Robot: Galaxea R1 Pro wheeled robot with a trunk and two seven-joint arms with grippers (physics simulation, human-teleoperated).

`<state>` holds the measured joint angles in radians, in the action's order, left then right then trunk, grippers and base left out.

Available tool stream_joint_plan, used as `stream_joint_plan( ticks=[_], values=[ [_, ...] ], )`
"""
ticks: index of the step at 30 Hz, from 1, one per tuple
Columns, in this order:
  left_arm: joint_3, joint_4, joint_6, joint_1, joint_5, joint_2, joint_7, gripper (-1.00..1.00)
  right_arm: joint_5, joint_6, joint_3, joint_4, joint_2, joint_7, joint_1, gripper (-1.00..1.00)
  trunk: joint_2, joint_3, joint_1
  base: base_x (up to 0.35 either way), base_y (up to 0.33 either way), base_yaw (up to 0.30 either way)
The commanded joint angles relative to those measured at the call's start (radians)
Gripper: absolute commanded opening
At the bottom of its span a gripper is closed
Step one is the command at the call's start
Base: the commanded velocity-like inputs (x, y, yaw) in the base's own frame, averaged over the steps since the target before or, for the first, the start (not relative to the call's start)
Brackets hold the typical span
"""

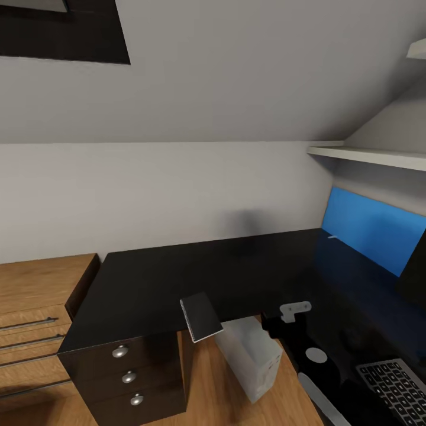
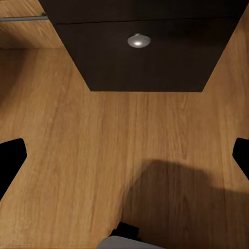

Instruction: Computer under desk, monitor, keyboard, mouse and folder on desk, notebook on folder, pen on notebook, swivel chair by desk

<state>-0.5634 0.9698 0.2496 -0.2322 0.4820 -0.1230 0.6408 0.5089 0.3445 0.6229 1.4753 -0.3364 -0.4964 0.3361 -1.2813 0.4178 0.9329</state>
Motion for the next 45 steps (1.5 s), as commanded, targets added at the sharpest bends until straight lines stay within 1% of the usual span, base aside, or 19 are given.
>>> stream_joint_plan(
  ticks=[1, 4, 8, 11, 19, 33, 38, 45],
  values=[
    [-0.004, 0.001, 0.007, 0.001, 0.010, -0.001, 0.004, 1.00, 0.007, 0.003, 0.003, 0.005, -0.001, -0.009, 0.001, 1.00, -0.001, 0.001, 0.000, 0.000, 0.000, 0.000],
    [-0.004, 0.001, 0.007, 0.001, 0.010, -0.001, 0.004, 1.00, 0.009, 0.002, 0.002, 0.021, -0.003, -0.010, 0.001, 1.00, -0.001, 0.001, 0.000, -0.006, 0.000, 0.000],
    [-0.004, 0.001, 0.007, 0.001, 0.010, -0.001, 0.004, 1.00, 0.008, 0.002, 0.001, 0.025, -0.003, -0.010, 0.001, 1.00, -0.001, 0.001, 0.000, -0.282, 0.156, 0.217],
    [-0.004, 0.001, 0.007, 0.001, 0.010, -0.001, 0.004, 1.00, 0.008, 0.001, 0.002, 0.025, -0.003, -0.013, 0.001, 1.00, -0.001, 0.001, 0.000, -0.266, 0.210, 0.257],
    [-0.004, 0.000, 0.007, 0.001, 0.010, -0.001, 0.004, 1.00, 0.008, -0.004, 0.005, 0.025, -0.001, -0.051, 0.001, 1.00, -0.001, 0.001, 0.000, -0.248, 0.243, 0.274],
    [-0.004, -0.001, 0.007, 0.001, 0.010, -0.001, 0.004, 1.00, 0.008, -0.019, 0.008, 0.022, -0.001, -0.058, 0.001, 1.00, -0.001, 0.001, 0.000, -0.257, 0.228, 0.277],
    [-0.004, -0.001, 0.007, 0.001, 0.010, -0.001, 0.004, 1.00, 0.007, -0.020, 0.012, 0.021, 0.000, -0.058, 0.001, 1.00, -0.001, 0.001, 0.000, -0.310, 0.094, 0.277],
    [-0.004, 0.000, 0.007, 0.001, 0.010, -0.002, 0.004, 1.00, 0.006, -0.021, 0.032, 0.020, 0.000, -0.059, 0.001, 1.00, -0.001, 0.001, 0.000, -0.325, 0.018, 0.277]
  ],
)
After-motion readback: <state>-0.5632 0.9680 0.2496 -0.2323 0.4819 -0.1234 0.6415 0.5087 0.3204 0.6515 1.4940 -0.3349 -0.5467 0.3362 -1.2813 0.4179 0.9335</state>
